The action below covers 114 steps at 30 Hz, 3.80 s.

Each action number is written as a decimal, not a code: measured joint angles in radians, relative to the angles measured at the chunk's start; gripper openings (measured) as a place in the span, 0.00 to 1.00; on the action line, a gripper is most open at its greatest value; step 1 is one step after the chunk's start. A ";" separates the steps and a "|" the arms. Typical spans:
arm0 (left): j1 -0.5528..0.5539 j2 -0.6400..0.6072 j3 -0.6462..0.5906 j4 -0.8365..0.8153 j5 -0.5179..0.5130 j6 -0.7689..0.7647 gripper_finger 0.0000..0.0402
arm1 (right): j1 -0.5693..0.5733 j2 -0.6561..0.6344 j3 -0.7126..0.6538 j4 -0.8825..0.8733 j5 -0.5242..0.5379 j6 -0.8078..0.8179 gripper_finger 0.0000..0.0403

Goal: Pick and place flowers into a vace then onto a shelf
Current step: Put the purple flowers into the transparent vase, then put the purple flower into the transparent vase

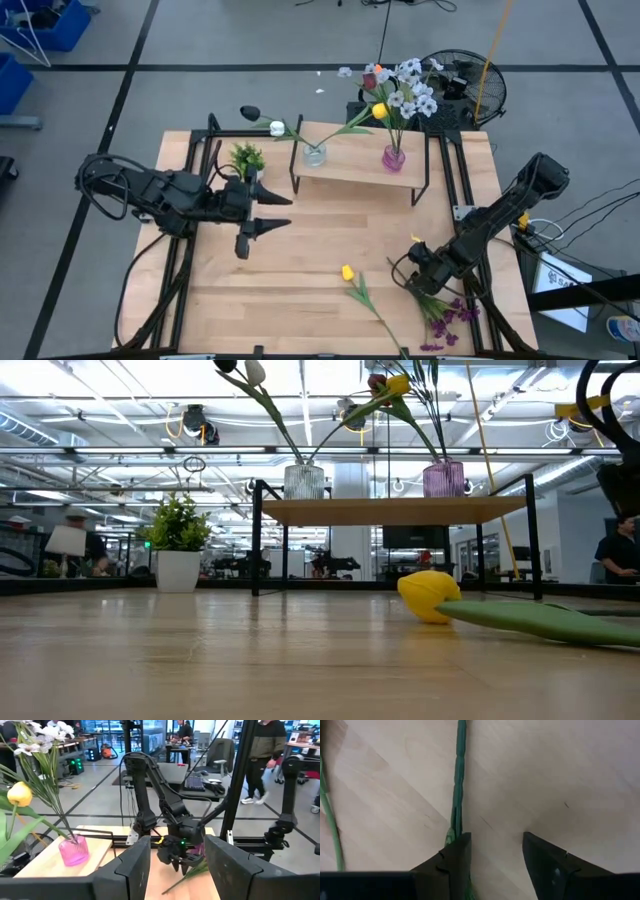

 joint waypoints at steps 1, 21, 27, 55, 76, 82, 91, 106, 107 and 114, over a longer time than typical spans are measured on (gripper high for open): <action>0.000 0.000 0.000 0.000 0.000 0.000 0.48 | 0.005 0.000 0.000 0.000 0.001 -0.012 0.40; 0.000 0.000 0.000 0.021 -0.025 -0.013 0.48 | 0.009 -0.078 -0.003 0.133 -0.060 -0.099 0.02; 0.000 0.000 0.000 0.023 -0.025 -0.027 0.48 | 0.010 -0.140 -0.003 0.167 -0.195 -0.153 0.13; 0.002 0.012 0.000 -0.011 0.009 -0.034 0.48 | 0.090 0.026 -0.002 0.447 -0.301 -0.033 0.03; 0.001 0.353 -0.002 0.176 0.009 0.626 0.48 | -0.383 -0.214 -0.002 0.972 -0.306 0.109 0.00; 0.008 0.423 -0.001 0.203 0.020 0.737 0.48 | -0.404 -0.198 -0.002 1.028 -0.324 0.151 0.00; 0.021 0.515 -0.001 0.336 0.055 0.876 0.48 | -0.432 -0.198 -0.002 1.080 -0.322 0.171 0.01; 0.053 0.539 0.000 0.442 0.118 0.879 0.44 | -0.492 -0.199 -0.002 1.089 -0.319 0.162 0.01; 0.054 0.539 0.000 0.446 0.125 0.879 0.42 | -0.496 -0.198 -0.002 1.089 -0.319 0.161 0.01; 0.068 0.539 0.000 0.433 0.142 0.851 0.14 | -0.520 -0.198 -0.002 1.090 -0.317 0.133 0.01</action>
